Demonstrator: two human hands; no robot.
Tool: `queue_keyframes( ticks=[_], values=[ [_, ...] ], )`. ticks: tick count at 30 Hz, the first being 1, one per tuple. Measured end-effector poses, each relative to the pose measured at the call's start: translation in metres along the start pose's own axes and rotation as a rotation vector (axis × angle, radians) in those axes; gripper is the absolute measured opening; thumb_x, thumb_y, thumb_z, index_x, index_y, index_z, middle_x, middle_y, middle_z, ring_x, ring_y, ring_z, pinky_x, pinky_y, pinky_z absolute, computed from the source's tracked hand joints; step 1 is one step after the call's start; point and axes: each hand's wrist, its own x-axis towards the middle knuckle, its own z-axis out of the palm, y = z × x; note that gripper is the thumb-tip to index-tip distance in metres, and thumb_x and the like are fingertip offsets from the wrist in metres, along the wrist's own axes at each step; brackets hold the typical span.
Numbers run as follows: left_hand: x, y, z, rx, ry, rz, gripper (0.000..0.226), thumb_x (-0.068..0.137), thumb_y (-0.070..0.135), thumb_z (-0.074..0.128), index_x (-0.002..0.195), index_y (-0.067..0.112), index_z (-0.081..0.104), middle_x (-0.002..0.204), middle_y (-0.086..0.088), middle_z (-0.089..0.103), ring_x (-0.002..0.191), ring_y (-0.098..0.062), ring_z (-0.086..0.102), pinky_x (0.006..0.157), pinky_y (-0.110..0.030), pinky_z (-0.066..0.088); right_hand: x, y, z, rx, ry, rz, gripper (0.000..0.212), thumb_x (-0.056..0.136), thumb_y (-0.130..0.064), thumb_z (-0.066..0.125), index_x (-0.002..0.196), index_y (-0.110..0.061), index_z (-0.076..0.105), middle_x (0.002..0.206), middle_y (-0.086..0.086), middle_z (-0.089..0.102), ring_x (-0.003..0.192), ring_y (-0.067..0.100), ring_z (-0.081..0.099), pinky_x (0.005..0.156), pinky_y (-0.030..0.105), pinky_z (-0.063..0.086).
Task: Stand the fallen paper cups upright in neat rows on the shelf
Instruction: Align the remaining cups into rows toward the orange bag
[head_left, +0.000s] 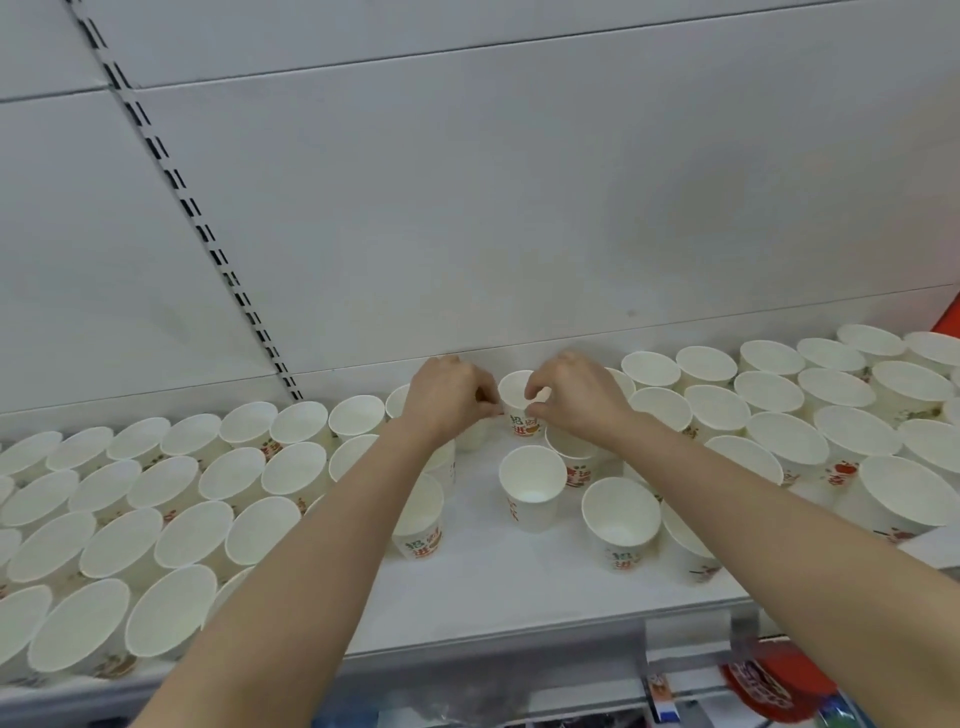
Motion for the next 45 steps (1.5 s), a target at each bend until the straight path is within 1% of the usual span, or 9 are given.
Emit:
queue_keyframes(
  ticks=[7, 13, 22, 26, 29, 31, 34, 39, 45],
  values=[
    [-0.005, -0.003, 0.002, -0.002, -0.023, -0.115, 0.017, 0.077, 0.040, 0.072, 0.090, 0.029, 0.069, 0.089, 0.011, 0.071, 0.095, -0.015, 0.055, 0.078, -0.028, 0.036, 0.002, -0.005, 0.009, -0.053, 0.004, 0.038, 0.005, 0.077, -0.032, 0.071, 0.080, -0.028, 0.073, 0.079, -0.002, 0.067, 0.090, 0.021, 0.052, 0.079, 0.033, 0.039],
    [-0.008, -0.013, 0.002, 0.028, -0.057, -0.118, 0.005, 0.078, 0.027, 0.067, 0.082, 0.029, 0.070, 0.087, 0.009, 0.071, 0.093, -0.018, 0.059, 0.085, -0.031, 0.037, -0.003, -0.005, 0.005, 0.008, -0.013, 0.080, 0.008, 0.082, -0.021, 0.069, 0.088, -0.023, 0.074, 0.087, 0.000, 0.068, 0.096, 0.018, 0.051, 0.074, 0.032, 0.041],
    [-0.012, -0.014, -0.001, -0.079, -0.016, -0.074, 0.015, 0.081, 0.035, 0.070, 0.094, 0.028, 0.071, 0.094, 0.010, 0.072, 0.095, -0.015, 0.061, 0.087, -0.032, 0.041, 0.000, -0.012, 0.007, 0.076, 0.023, 0.131, 0.011, 0.083, -0.023, 0.070, 0.093, -0.022, 0.074, 0.094, -0.003, 0.069, 0.101, 0.015, 0.052, 0.071, 0.031, 0.042],
    [-0.028, 0.003, -0.013, -0.300, 0.052, 0.033, 0.004, 0.079, 0.030, 0.071, 0.081, 0.032, 0.074, 0.081, 0.015, 0.069, 0.080, -0.006, 0.060, 0.076, -0.034, 0.049, -0.021, -0.005, -0.015, 0.233, 0.161, 0.216, 0.005, 0.077, -0.024, 0.075, 0.082, -0.026, 0.075, 0.082, -0.010, 0.070, 0.089, 0.008, 0.049, 0.073, 0.029, 0.039],
    [-0.050, 0.021, -0.018, -0.409, -0.110, 0.184, 0.007, 0.073, 0.033, 0.078, 0.080, 0.033, 0.074, 0.080, 0.016, 0.069, 0.076, -0.002, 0.059, 0.071, -0.031, 0.050, -0.051, -0.001, -0.032, 0.329, 0.123, 0.249, 0.004, 0.075, -0.022, 0.078, 0.076, -0.025, 0.076, 0.076, -0.011, 0.070, 0.076, 0.002, 0.055, 0.069, 0.018, 0.039],
    [-0.064, 0.030, -0.015, -0.348, -0.202, 0.309, 0.018, 0.070, 0.037, 0.081, 0.085, 0.031, 0.074, 0.085, 0.014, 0.070, 0.079, -0.003, 0.059, 0.072, -0.026, 0.047, -0.072, -0.001, -0.039, 0.345, 0.057, 0.255, 0.005, 0.073, -0.020, 0.079, 0.076, -0.024, 0.077, 0.076, -0.012, 0.071, 0.076, 0.001, 0.059, 0.066, 0.011, 0.040],
    [-0.071, 0.036, -0.006, -0.150, -0.156, 0.376, 0.016, 0.071, 0.036, 0.078, 0.084, 0.027, 0.074, 0.084, 0.009, 0.070, 0.084, -0.012, 0.058, 0.072, -0.028, 0.037, -0.090, -0.003, -0.040, 0.293, -0.034, 0.232, 0.008, 0.071, -0.021, 0.080, 0.078, -0.025, 0.077, 0.078, -0.018, 0.071, 0.080, -0.003, 0.061, 0.069, 0.009, 0.043],
    [-0.067, 0.034, 0.001, -0.022, -0.042, 0.236, 0.014, 0.078, 0.038, 0.071, 0.085, 0.026, 0.074, 0.083, 0.006, 0.071, 0.088, -0.020, 0.059, 0.074, -0.032, 0.038, -0.086, -0.006, -0.033, 0.168, -0.079, 0.184, 0.008, 0.071, -0.022, 0.077, 0.076, -0.028, 0.075, 0.076, -0.017, 0.069, 0.075, 0.002, 0.060, 0.068, 0.025, 0.049],
    [-0.070, 0.015, -0.012, -0.165, -0.130, 0.180, 0.038, 0.069, 0.040, 0.082, 0.105, 0.031, 0.072, 0.098, 0.011, 0.068, 0.091, -0.013, 0.054, 0.077, -0.030, 0.044, -0.086, -0.003, -0.025, 0.098, -0.086, 0.191, 0.009, 0.073, -0.017, 0.073, 0.075, -0.026, 0.074, 0.078, -0.010, 0.070, 0.076, 0.010, 0.062, 0.067, 0.031, 0.050]
  ],
)
